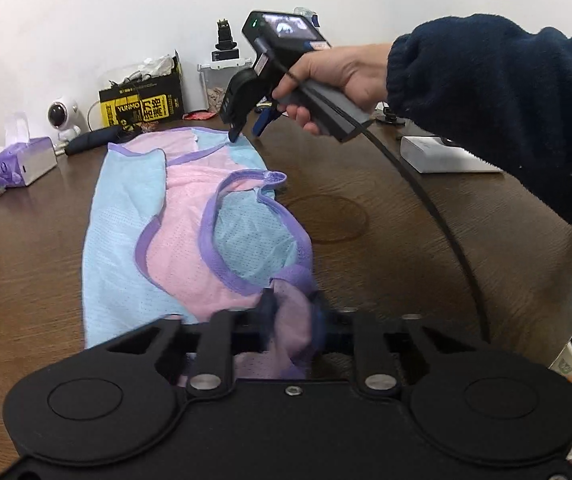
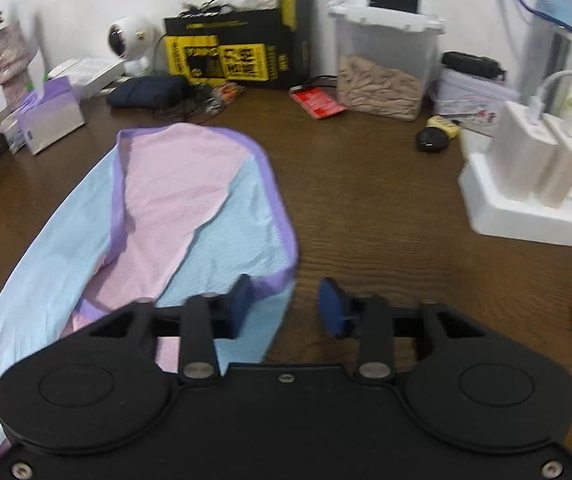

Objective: Fold clothes

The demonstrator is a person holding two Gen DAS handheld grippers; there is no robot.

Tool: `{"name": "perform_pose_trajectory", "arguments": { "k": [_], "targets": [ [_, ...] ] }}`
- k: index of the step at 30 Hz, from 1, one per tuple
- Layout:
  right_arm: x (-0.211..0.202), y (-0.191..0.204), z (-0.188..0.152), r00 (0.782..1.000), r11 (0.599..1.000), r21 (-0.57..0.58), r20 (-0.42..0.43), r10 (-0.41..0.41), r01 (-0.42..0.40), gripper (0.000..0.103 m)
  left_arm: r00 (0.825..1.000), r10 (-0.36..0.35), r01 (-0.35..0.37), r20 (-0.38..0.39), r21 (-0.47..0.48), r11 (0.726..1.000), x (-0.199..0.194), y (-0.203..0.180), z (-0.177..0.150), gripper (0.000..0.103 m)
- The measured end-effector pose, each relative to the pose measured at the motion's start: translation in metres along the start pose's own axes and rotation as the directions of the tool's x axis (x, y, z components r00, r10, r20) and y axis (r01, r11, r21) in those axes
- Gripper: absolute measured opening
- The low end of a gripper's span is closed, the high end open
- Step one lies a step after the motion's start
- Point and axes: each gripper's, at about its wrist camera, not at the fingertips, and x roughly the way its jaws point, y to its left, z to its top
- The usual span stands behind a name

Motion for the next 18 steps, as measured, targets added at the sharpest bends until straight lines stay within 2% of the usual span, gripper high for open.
{"name": "perform_pose_trajectory", "arguments": {
  "k": [1,2,6,9,11,13,15,18],
  "targets": [
    [0.000,0.003,0.000,1.000,1.000,-0.015,0.003,0.007,-0.007,0.011,1.000,-0.003,0.003,0.004,0.002,1.000,0.000,0.001,-0.001,0.010],
    [0.000,0.007,0.001,1.000,1.000,-0.028,0.002,0.008,-0.008,0.006,1.000,-0.004,0.004,0.007,0.003,1.000,0.000,0.002,-0.001,0.010],
    [-0.007,0.015,0.011,1.000,0.999,-0.032,0.003,-0.024,0.024,0.006,0.999,-0.016,0.019,0.036,-0.060,0.998,-0.008,0.010,-0.002,0.008],
    [-0.026,0.030,0.029,0.998,0.999,-0.033,0.056,-0.023,0.025,0.006,0.996,-0.006,0.020,0.091,-0.150,0.988,-0.025,0.026,-0.005,0.008],
    [-0.034,0.043,0.039,0.996,0.998,-0.054,0.082,-0.022,0.027,0.006,0.990,0.017,0.019,0.138,-0.257,0.966,-0.037,0.042,-0.018,0.008],
    [-0.029,0.060,0.046,0.997,0.997,-0.078,0.079,-0.023,0.030,0.006,0.989,0.030,0.018,0.143,-0.325,0.945,-0.040,0.051,-0.029,0.008],
    [-0.023,0.084,0.055,0.997,0.993,-0.111,0.074,-0.025,0.034,0.006,0.985,0.057,0.022,0.162,-0.448,0.894,-0.046,0.061,-0.046,0.007],
    [0.003,0.122,0.060,0.997,0.983,-0.166,0.036,-0.070,0.075,0.006,0.966,0.093,0.056,0.243,-0.544,0.837,-0.058,0.070,-0.060,0.008]
  ]
}}
